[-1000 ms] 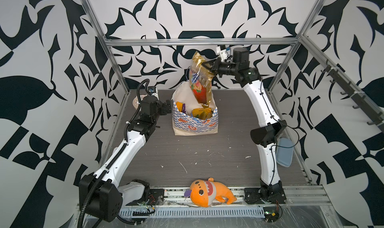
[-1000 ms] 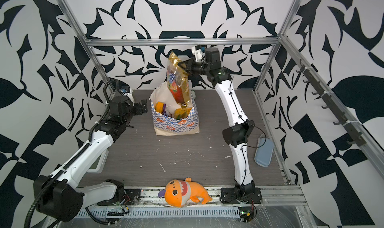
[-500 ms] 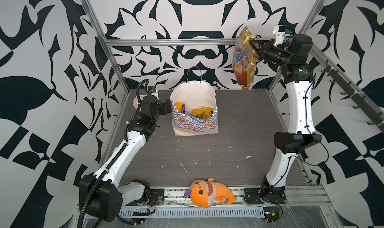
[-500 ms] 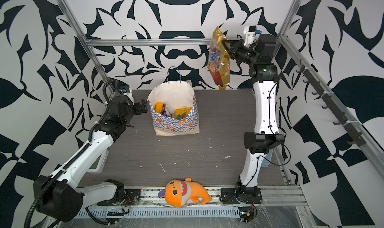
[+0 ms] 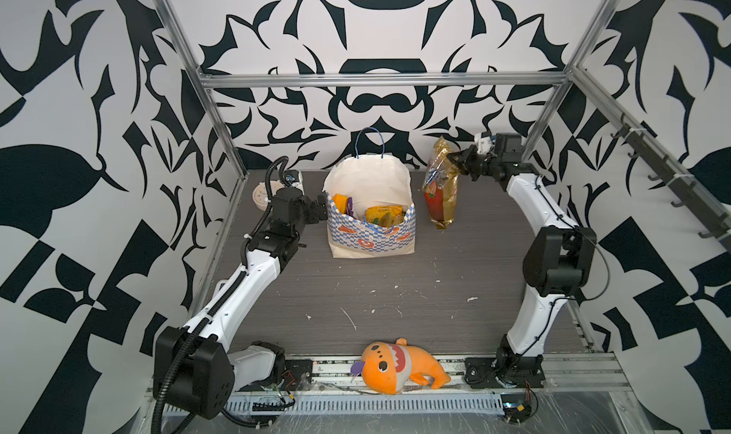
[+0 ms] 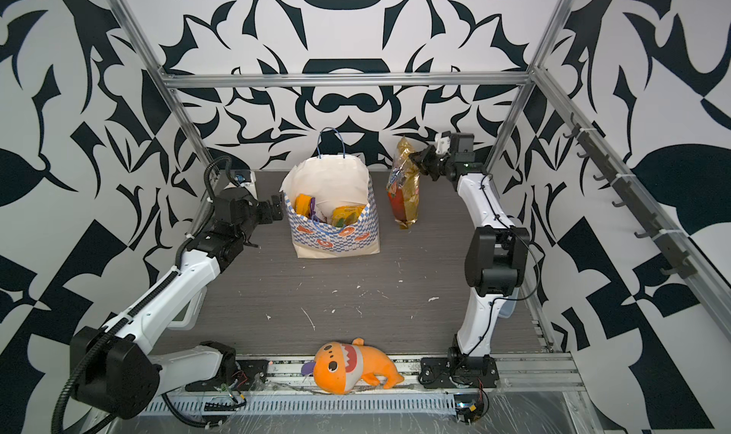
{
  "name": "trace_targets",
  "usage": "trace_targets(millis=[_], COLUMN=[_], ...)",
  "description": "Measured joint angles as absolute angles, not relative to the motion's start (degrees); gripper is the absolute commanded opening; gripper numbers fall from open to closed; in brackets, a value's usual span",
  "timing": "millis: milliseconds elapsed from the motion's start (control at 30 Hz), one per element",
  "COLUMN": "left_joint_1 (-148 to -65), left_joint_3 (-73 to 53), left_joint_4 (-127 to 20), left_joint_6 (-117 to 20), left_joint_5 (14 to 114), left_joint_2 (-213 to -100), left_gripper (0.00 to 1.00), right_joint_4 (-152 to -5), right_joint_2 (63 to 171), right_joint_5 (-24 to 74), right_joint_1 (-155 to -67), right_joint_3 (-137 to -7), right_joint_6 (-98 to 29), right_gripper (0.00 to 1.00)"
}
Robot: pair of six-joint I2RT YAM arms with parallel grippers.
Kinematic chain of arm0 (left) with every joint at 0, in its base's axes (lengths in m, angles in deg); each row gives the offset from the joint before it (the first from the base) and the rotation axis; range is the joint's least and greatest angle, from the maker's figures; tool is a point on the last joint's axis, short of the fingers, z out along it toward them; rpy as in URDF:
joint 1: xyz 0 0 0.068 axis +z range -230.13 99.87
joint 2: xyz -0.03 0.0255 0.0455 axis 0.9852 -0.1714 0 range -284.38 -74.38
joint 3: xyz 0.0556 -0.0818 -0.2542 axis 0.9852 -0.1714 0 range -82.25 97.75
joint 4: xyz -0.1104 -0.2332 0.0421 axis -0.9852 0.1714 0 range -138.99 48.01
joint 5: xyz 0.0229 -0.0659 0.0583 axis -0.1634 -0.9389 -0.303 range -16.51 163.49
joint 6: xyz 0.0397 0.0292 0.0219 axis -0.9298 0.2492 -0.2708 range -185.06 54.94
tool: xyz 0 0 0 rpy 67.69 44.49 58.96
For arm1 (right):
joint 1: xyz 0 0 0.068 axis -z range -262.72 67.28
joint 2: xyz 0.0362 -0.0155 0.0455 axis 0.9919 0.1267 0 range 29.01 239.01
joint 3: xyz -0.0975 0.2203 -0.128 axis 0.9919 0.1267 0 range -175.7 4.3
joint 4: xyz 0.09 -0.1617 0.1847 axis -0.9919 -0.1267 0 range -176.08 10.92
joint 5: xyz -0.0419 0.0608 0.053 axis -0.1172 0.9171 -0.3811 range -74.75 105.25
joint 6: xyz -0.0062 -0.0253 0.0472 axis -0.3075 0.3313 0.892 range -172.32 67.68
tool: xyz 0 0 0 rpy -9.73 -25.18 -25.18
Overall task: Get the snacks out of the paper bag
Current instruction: 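Lower the gold packet onto the table beside the bag and release it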
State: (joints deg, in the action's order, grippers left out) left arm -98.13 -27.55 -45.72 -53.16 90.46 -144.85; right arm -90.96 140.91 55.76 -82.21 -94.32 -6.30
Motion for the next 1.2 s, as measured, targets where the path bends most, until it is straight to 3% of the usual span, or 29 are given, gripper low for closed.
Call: trace_targets(millis=[700,867,1200], left_joint_1=[-98.13,-98.13,-98.13], left_joint_3=[-27.46,-27.4,-25.72], left_joint_4=[-45.81,-45.83,-45.72], left_joint_6=[-51.28,-50.5,-50.47], left_joint_5=[89.85,89.28,88.58], left_joint_2=[-150.76,-150.95,-152.33], left_gripper=[1.0,1.0,1.0], right_joint_4=[-63.88,-80.78,-113.13], right_joint_2=[148.6,150.7,154.52], right_joint_5=[65.34,63.7,46.87], right_joint_1=[-81.07,-76.54,-71.21], right_joint_3=[-89.08,-93.43,-107.57], right_joint_6=[4.39,-10.02,-40.46], right_gripper=[0.0,0.0,0.01])
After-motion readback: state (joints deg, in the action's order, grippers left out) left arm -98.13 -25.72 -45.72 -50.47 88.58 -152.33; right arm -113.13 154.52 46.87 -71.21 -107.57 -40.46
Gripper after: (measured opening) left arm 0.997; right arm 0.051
